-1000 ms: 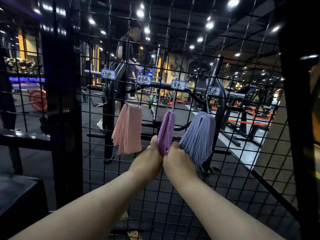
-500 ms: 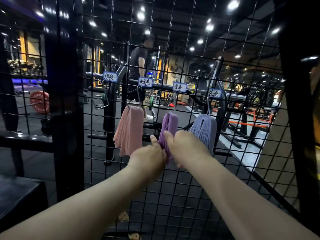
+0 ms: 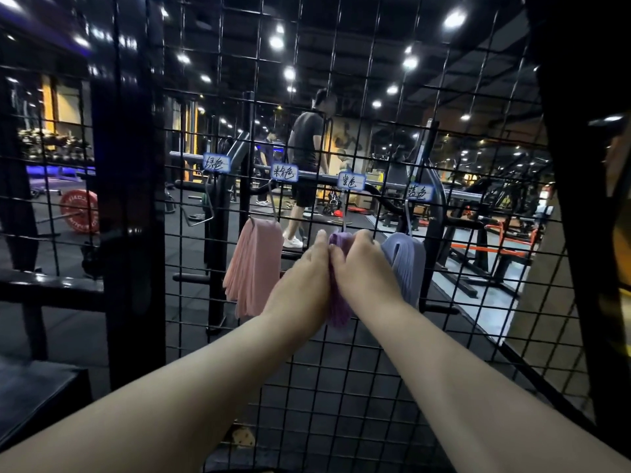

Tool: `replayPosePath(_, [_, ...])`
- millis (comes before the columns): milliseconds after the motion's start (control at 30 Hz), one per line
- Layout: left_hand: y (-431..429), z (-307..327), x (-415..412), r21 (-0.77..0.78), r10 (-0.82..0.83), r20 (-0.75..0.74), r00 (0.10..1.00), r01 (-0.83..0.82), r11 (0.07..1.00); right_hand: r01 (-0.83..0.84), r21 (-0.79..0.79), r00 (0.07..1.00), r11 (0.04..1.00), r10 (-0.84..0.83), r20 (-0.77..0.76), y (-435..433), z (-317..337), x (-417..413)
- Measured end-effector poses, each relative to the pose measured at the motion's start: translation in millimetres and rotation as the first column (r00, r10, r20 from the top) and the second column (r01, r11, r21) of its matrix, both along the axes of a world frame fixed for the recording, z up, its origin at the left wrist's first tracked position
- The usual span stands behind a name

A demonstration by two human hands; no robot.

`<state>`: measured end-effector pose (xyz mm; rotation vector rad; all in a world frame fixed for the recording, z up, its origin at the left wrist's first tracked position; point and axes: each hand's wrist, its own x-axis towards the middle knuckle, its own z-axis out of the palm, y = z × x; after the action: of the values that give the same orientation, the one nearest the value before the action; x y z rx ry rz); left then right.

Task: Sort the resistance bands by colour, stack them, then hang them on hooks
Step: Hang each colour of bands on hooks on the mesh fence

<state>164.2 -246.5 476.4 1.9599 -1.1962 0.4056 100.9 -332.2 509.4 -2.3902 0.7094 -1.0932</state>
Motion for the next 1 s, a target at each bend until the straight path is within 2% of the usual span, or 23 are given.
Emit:
replayPosePath(67, [-5,6,3,-0.089,-0.041,-0.117,0.992,0.031,0.996,-0.007,-0.015,1.000,1.000,0.007,0.012,0,0,0])
replayPosePath(200, [-10,10,7,-0.179,-0.159,-0.157,0.975,0.130,0.975,-0.011,-0.024,1.000,1.000,0.011,0.003,0,-2,-1])
replayPosePath(300, [-12,5,11,-0.216,-0.185,-0.244,0.952,0.132,0.967,-0.072,0.053,0.997,0.996,0.073,-0.017,0,-8,0])
replayPosePath(400, [-13,-2,17,-0.220,-0.247,-0.255,0.935,0.192,0.956,-0.103,0.092,0.993,0.990,0.107,-0.046,1,-14,0])
replayPosePath(533, [-10,-11,23,-0.235,-0.243,-0.255,0.936,0.184,0.954,-0.119,0.133,0.983,0.984,0.135,-0.121,2,-26,-1])
replayPosePath(767, [-10,-29,25,-0.156,-0.238,-0.207,0.949,0.209,0.965,-0.155,0.172,0.986,0.973,0.164,-0.039,5,-42,-3])
replayPosePath(1000, [-14,-45,28,-0.047,-0.156,-0.211,0.965,0.149,0.988,-0.099,0.247,0.980,0.964,0.137,-0.144,3,-58,0])
